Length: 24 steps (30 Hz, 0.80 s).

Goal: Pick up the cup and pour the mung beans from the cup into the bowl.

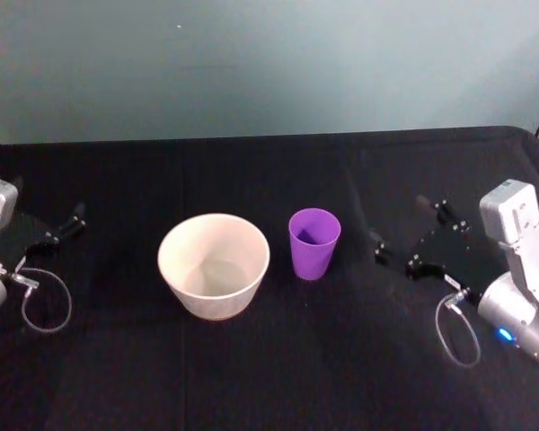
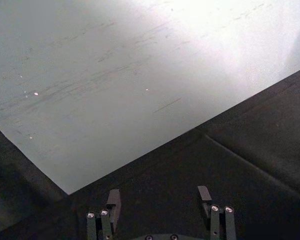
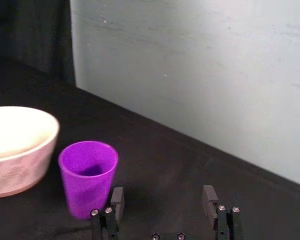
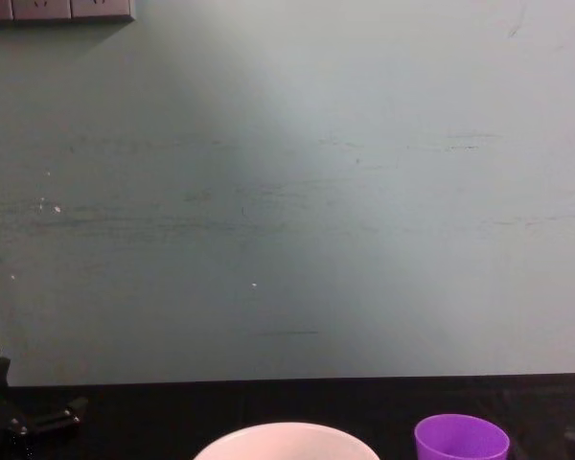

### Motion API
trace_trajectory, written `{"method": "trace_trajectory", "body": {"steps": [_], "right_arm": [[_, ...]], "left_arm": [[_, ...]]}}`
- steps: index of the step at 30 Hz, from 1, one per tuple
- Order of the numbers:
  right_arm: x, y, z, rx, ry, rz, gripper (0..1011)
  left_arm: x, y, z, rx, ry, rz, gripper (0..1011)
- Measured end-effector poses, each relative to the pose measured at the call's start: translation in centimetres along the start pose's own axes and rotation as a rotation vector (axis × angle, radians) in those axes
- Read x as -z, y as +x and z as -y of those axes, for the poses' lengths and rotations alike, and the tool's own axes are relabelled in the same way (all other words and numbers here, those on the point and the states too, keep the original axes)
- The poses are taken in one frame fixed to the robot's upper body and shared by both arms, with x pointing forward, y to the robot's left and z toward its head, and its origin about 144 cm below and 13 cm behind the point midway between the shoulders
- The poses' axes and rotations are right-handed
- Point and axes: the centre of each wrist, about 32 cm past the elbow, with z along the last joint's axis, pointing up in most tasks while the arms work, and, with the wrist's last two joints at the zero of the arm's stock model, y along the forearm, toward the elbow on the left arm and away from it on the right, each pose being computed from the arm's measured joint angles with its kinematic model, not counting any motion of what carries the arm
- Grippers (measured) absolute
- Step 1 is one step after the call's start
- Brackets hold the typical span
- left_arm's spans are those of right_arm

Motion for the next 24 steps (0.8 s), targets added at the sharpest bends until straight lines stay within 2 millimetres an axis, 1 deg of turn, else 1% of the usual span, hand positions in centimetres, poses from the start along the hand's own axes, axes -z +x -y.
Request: {"method": "trace_trajectory", "body": {"steps": [3,9,13,17,24], "right_arm": [[0.2,-0.2,0.4,-0.030,-0.008,-0.034,1000],[0.4,-0.4,0.6,-0.098,-0.009,-0.089,1002],[0.6,-0.4,0.2,-0.156,-0.005,-0.125,1002],[0.8,-0.7,-0.7,-0.216,-0.003,-0.156,1002],[1.2,-0.9,-2.1,-0.242,-0.008,-0.161,1002]], "left_arm": [[0.0,0.0,0.0,0.000,0.000,0.000,1000],[0.0,0.0,0.0,0.000,0.000,0.000,1000],[0.0,0.0,0.0,0.000,0.000,0.000,1000],[0.0,0.0,0.0,0.000,0.000,0.000,1000],[0.0,0.0,0.0,0.000,0.000,0.000,1000]]}}
